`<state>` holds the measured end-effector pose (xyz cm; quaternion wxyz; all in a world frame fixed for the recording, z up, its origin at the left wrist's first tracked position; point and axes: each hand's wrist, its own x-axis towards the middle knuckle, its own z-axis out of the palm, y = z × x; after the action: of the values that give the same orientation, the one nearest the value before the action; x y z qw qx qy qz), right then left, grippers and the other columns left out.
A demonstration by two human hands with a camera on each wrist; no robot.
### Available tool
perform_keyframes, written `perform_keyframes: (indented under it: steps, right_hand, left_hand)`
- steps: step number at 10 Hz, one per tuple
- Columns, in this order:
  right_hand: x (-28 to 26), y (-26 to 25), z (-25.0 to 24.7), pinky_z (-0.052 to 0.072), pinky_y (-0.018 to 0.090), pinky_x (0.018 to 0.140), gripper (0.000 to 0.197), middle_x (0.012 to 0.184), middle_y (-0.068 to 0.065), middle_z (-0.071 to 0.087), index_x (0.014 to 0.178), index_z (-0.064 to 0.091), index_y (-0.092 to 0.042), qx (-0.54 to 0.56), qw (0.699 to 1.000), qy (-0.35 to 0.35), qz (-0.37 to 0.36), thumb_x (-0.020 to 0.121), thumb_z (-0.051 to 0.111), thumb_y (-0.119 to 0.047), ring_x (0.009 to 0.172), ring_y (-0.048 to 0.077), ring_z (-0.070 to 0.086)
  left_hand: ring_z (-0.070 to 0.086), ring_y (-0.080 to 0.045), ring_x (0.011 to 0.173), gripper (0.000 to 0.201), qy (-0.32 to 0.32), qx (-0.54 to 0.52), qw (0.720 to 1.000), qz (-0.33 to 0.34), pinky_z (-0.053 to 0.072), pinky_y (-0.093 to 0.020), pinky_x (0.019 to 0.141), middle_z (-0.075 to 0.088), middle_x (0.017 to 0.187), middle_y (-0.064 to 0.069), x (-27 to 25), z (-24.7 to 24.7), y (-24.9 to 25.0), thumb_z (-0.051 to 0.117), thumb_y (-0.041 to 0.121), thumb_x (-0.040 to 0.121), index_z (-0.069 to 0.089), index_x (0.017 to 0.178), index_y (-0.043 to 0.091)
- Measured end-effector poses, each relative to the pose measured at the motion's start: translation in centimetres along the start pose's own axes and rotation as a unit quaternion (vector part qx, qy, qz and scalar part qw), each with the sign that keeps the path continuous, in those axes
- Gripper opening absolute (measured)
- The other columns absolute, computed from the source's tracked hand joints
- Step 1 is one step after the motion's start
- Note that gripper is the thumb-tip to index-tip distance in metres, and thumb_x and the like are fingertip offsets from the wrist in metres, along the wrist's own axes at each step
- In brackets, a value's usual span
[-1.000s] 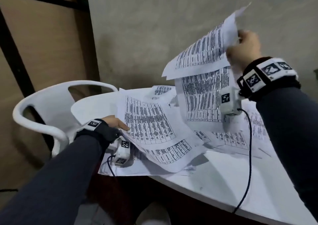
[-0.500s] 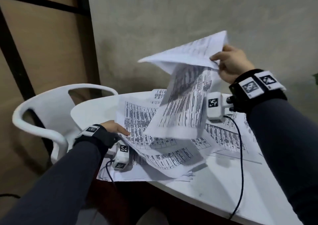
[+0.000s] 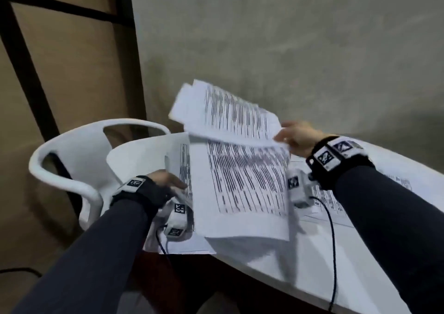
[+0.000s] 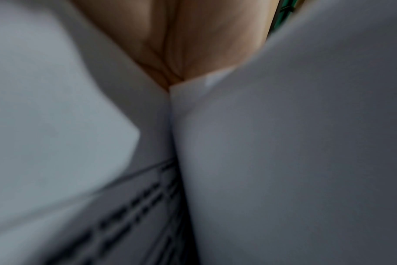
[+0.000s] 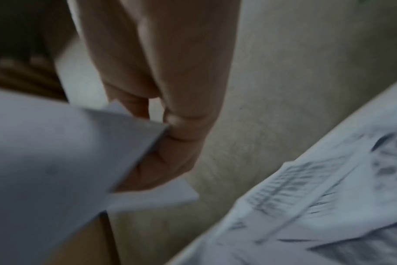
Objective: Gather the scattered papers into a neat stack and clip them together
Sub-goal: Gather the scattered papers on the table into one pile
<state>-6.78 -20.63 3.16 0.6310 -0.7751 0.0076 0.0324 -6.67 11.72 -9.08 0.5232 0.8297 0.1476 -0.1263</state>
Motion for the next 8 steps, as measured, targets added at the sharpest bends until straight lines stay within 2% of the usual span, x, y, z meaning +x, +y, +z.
perform_keyframes:
  steps: [1,2,3,4,5,6,7,8]
  right_hand:
    - [1.0,3.2,0.2,0.050,0.019,0.056,0.065,0.132,0.024,0.051,0.139,0.039,-0.006,-0.222,0.971,-0.012,0.085,0.078,0.058,0.009,0.086,0.027,0.061]
    - [0.9,4.6,0.7,0.047,0.026,0.047,0.094,0.105,0.018,0.057,0.150,0.016,-0.027,-0.268,0.956,-0.052,0.106,0.077,0.058,0.016,0.078,0.032,0.062]
    - [0.7,4.9,1.9,0.042,0.029,0.048,0.107,0.143,0.021,0.037,0.149,0.009,-0.037,-0.253,0.955,-0.103,0.117,0.074,0.050,0.027,0.099,0.038,0.061]
    - [0.0,4.9,2.8,0.038,0.027,0.046,0.107,0.146,0.018,0.036,0.151,0.004,-0.033,-0.230,0.957,-0.131,0.118,0.075,0.048,0.028,0.066,0.026,0.055]
    - [0.6,5.6,2.8,0.047,0.030,0.058,0.103,0.088,0.007,0.068,0.151,0.007,-0.028,-0.191,0.970,-0.098,0.114,0.076,0.065,0.014,0.064,0.018,0.059]
    - [1.0,5.6,3.2,0.057,0.033,0.078,0.103,0.103,0.010,0.066,0.149,0.018,-0.019,-0.209,0.968,-0.056,0.124,0.069,0.078,0.002,0.093,0.026,0.064]
    - [0.7,4.7,3.9,0.042,0.017,0.046,0.033,0.065,-0.002,0.047,0.101,0.056,-0.022,-0.308,0.941,-0.059,0.127,0.078,0.070,-0.003,0.061,0.016,0.047]
    - [0.7,4.8,4.1,0.031,0.024,0.053,0.034,0.057,0.001,0.043,0.057,0.042,-0.016,-0.404,0.905,-0.057,0.123,0.086,0.061,-0.016,0.054,0.017,0.039]
  left_hand:
    - [0.053,-0.018,0.048,0.026,-0.006,-0.117,0.992,0.042,0.044,-0.022,0.055,0.061,0.079,-0.016,0.8,-0.3,-0.9,0.058,0.024,0.090,0.061,0.104,0.003]
    - [0.067,-0.023,0.081,0.044,0.012,-0.307,0.950,0.055,0.053,-0.025,0.067,0.066,0.107,-0.013,1.1,0.0,-0.8,0.038,0.039,0.098,0.053,0.123,0.005]
    - [0.070,-0.017,0.078,0.047,-0.020,-0.363,0.930,0.059,0.056,-0.020,0.056,0.073,0.101,-0.005,1.2,0.1,-0.3,0.039,0.046,0.096,0.058,0.122,0.013]
    - [0.068,-0.012,0.047,0.025,-0.053,-0.343,0.936,0.057,0.053,-0.018,0.047,0.073,0.060,0.000,1.0,0.0,-0.7,0.050,0.034,0.094,0.064,0.088,0.014]
    - [0.066,-0.015,0.042,0.015,-0.093,-0.305,0.947,0.044,0.052,-0.018,0.047,0.071,0.053,-0.004,0.0,-0.1,-0.7,0.052,0.014,0.092,0.061,0.083,0.007]
    - [0.070,-0.019,0.053,0.012,-0.097,-0.305,0.947,0.034,0.056,-0.027,0.063,0.074,0.063,-0.006,-0.2,-0.1,-0.7,0.056,0.014,0.090,0.064,0.091,0.006]
    - [0.072,-0.021,0.064,0.020,-0.073,-0.319,0.944,0.042,0.057,-0.034,0.075,0.076,0.075,-0.008,-0.5,-0.2,-0.6,0.061,0.023,0.088,0.067,0.096,0.006]
    - [0.059,-0.030,0.098,0.079,-0.067,-0.258,0.964,0.018,0.040,-0.046,0.103,0.062,0.119,-0.027,1.6,-0.9,-2.2,0.088,0.035,0.055,0.061,0.120,-0.001]
